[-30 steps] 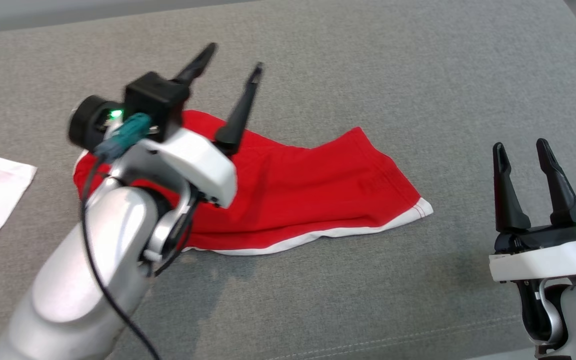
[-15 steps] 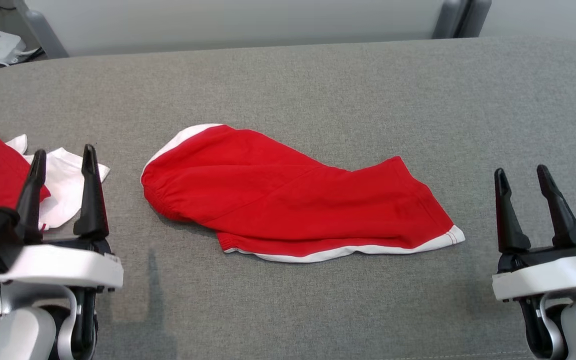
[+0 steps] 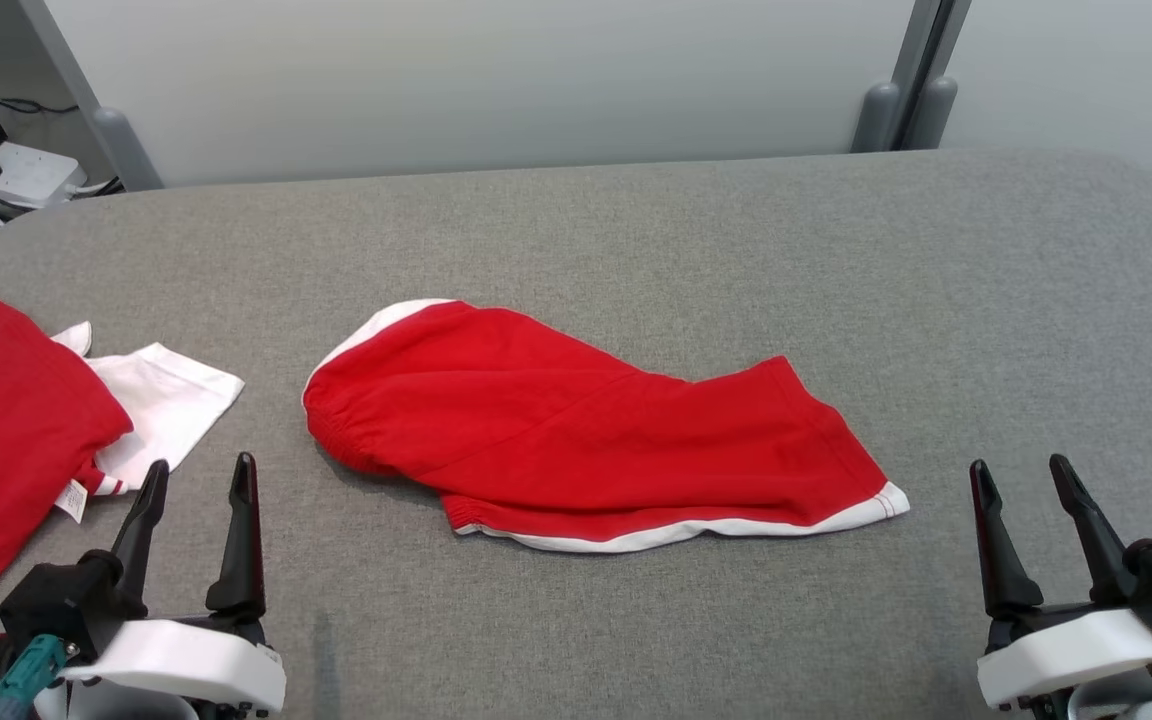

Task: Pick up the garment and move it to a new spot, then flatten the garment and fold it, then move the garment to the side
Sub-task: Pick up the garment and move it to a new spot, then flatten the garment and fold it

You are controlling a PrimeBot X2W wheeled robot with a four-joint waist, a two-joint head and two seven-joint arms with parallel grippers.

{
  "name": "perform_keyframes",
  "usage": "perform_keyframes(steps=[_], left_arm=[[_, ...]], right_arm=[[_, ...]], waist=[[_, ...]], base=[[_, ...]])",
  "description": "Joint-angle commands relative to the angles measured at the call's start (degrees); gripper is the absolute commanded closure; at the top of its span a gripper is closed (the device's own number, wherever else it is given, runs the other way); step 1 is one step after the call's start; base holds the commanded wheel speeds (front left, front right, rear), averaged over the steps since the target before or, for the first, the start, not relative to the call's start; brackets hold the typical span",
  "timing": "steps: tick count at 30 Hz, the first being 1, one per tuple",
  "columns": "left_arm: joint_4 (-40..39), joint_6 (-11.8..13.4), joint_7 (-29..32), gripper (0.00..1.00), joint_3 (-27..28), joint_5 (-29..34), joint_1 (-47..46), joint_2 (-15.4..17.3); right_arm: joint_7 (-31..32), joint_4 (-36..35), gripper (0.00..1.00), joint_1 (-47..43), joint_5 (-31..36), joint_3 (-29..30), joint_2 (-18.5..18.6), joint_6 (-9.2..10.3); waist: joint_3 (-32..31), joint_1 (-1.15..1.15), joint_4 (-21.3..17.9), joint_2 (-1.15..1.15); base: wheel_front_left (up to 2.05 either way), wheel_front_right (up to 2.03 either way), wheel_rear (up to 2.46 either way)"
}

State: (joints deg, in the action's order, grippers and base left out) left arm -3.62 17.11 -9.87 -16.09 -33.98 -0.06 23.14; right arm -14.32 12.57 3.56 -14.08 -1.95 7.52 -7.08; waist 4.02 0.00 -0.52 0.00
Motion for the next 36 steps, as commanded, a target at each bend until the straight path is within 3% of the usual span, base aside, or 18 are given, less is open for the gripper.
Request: perform_keyframes(steps=[1, 14, 36], left_arm=[[-0.7, -0.6, -0.6, 0.0, 1.8, 0.6, -1.3, 1.5], [4.1, -4.4, -3.5, 0.0, 1.4, -0.5, 0.5, 1.1], [3.2, -3.1, -2.4, 0.0, 0.0, -0.1, 1.1, 0.8]], right_arm=[[-0.3, -1.2, 0.0, -0.1, 0.4, -0.9, 0.6, -0.41], [1.2, -3.0, 0.0, -4.2, 0.7, -0.1, 0.2, -0.41], [1.7, -4.1, 0.0, -5.1, 0.9, 0.0, -0.5, -0.41]], waist=[[-1.2, 0.0, -0.3, 0.0], [-4.9, 0.0, -0.4, 0.0], [-5.0, 0.0, -0.4, 0.0]], base=[[0.0, 0.0, 0.0], [0.0, 0.0, 0.0], [0.0, 0.0, 0.0]])
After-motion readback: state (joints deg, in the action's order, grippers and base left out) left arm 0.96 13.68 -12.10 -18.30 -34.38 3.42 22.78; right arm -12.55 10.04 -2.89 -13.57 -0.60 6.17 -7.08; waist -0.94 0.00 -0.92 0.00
